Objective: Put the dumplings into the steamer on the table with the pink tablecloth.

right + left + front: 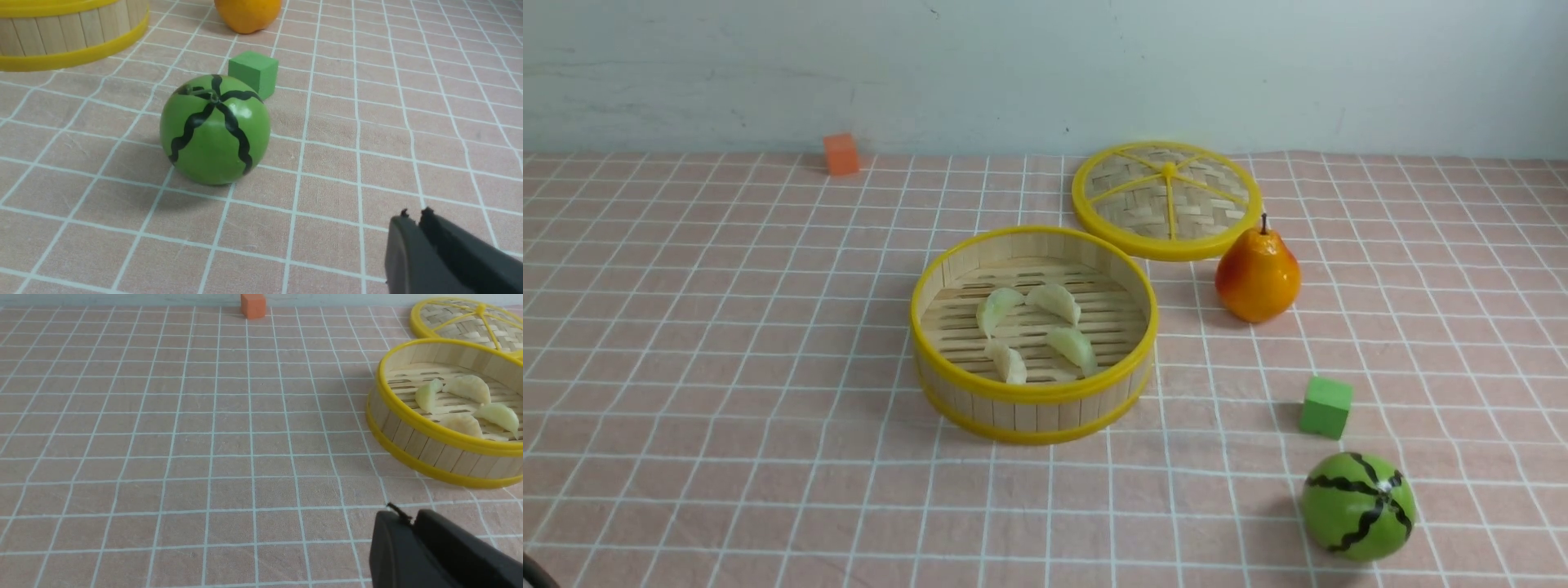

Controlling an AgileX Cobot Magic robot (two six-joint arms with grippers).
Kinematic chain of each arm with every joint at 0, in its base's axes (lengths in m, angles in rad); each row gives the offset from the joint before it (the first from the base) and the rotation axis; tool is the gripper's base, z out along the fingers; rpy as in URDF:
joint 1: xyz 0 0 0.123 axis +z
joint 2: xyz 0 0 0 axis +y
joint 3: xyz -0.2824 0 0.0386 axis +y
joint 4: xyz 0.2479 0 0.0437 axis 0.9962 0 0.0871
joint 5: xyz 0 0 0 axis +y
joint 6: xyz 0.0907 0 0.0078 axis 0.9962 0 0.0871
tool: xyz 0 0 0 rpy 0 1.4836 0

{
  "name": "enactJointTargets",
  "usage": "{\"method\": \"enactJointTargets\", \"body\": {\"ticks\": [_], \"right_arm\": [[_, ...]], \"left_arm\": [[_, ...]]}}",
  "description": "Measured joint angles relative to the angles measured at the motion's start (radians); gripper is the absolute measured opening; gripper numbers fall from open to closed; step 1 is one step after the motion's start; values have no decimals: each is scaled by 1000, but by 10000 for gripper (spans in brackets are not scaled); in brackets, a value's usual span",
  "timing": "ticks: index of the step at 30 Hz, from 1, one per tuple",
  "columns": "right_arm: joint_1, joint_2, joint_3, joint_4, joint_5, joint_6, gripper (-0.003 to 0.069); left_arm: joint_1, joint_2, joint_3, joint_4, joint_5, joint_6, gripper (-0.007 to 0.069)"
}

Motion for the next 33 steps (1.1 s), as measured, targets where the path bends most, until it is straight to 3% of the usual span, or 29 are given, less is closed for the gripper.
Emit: {"method": "enactJointTargets", "body": {"ticks": [19, 25, 30, 33], "right_arm": [[0, 0, 0, 0, 1, 0, 51], [0, 0, 0, 0, 1, 0, 53], [0, 0, 0, 0, 2, 0, 59], [0, 0, 0, 0, 2, 0, 60]], "left_arm": [[0, 0, 0, 0, 0, 0, 74], [8, -84, 83, 2, -31, 1, 81], [115, -267, 240, -80, -175, 9, 79], [232, -345, 342, -182, -325, 34, 34]]}}
